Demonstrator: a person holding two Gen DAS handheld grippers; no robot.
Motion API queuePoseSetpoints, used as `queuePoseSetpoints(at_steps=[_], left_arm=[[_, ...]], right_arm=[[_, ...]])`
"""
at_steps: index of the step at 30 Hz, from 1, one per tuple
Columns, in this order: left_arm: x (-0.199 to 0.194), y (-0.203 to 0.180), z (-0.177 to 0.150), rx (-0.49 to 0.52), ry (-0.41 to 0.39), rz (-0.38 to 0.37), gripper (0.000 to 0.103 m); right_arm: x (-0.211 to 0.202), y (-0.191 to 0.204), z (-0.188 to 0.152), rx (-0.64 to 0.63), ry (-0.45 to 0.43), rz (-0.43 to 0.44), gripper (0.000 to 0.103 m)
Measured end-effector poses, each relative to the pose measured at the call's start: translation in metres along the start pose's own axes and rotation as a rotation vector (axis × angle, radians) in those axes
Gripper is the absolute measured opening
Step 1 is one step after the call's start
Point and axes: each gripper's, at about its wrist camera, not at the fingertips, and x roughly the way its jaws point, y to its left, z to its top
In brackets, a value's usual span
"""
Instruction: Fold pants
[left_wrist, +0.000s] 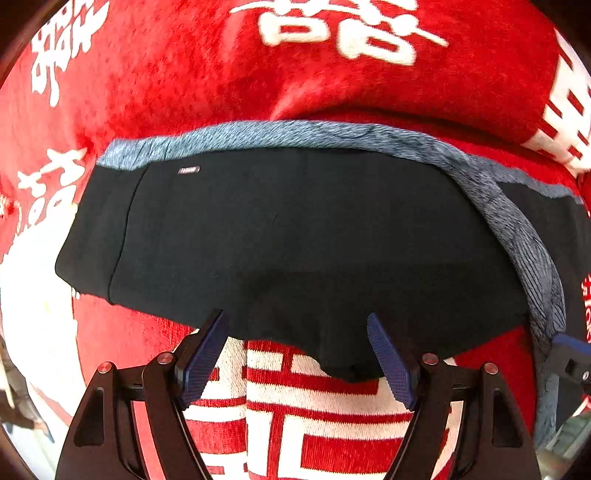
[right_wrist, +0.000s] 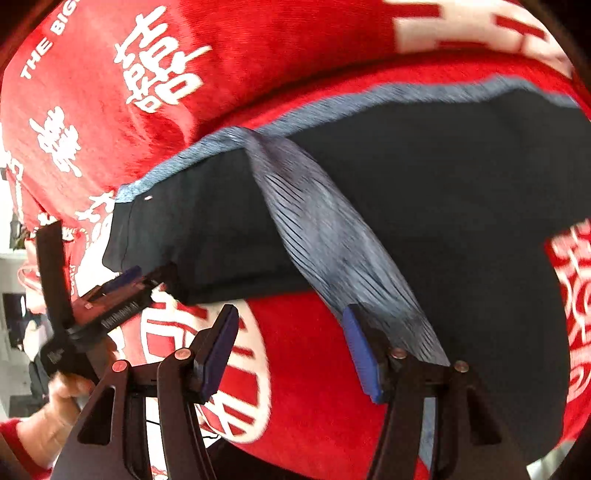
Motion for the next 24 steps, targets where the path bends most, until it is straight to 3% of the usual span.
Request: queuePoseSetpoints(at_steps=[7,13,17,24], left_arm=[[-0.017,-0.069,-0.009,0.157,-0.037,-0.049,0.079],[-0.004,-0.13,-0.033,0.264,-0.033,-0.063,0.079],[-0.005,-0.162,-0.057,0.314,-0.057,-0.007,0.083],[-0.002,-0.161,-0.065,0.337,-0.075,-0.006,0.084]], right_arm=[[-0.033,-0.048,-0.06,0.177,-0.077,-0.092,0.063],[-0.061,-0.099,-0.139,0.345,-0.148,-0.167,0.063],[-0.06,-0.122,-0.176,0.448,-0.175,-0.152,0.063],[-0.053,-0.142,-0.198,0.481,-0.203,-0.091,0.063]])
